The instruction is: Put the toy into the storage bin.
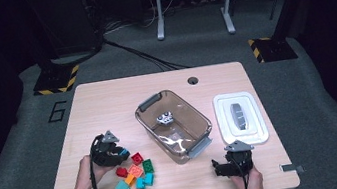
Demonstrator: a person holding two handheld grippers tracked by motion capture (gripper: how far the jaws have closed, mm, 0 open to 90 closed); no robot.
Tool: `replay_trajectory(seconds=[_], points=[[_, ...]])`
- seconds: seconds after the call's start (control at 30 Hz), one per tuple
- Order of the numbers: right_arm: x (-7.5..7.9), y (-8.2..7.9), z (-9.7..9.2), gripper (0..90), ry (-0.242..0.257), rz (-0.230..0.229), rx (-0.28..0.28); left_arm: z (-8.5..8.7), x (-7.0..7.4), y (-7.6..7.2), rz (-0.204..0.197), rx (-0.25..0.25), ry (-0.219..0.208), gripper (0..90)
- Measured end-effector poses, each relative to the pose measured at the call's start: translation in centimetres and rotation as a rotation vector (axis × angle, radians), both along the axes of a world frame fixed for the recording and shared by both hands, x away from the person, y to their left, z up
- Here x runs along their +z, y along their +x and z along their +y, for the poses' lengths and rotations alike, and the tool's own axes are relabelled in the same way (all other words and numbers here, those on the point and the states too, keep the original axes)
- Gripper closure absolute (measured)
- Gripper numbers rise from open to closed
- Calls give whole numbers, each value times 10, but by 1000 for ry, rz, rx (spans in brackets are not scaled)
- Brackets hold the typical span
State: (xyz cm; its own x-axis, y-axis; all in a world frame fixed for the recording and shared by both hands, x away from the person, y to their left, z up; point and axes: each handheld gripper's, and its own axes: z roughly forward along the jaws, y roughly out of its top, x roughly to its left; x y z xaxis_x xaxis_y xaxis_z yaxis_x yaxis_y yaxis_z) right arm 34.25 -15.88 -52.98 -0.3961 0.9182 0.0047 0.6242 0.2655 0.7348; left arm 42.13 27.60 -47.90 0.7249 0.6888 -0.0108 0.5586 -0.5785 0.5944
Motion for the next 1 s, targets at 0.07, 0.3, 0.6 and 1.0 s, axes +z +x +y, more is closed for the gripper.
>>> replay_trajectory(seconds=[0.07,0.3,0.6,1.0], points=[[0,0,0,75,0,0,0,0,6,2,-5,-1,-7,567],[0,0,0,75,-2,-2,2,-2,27,8,-15,-21,-19,567],[0,0,0,75,0,1,0,-7,47,15,-28,-44,-34,567],[0,0,0,77,1,1,0,-14,79,24,-40,-70,-39,567]])
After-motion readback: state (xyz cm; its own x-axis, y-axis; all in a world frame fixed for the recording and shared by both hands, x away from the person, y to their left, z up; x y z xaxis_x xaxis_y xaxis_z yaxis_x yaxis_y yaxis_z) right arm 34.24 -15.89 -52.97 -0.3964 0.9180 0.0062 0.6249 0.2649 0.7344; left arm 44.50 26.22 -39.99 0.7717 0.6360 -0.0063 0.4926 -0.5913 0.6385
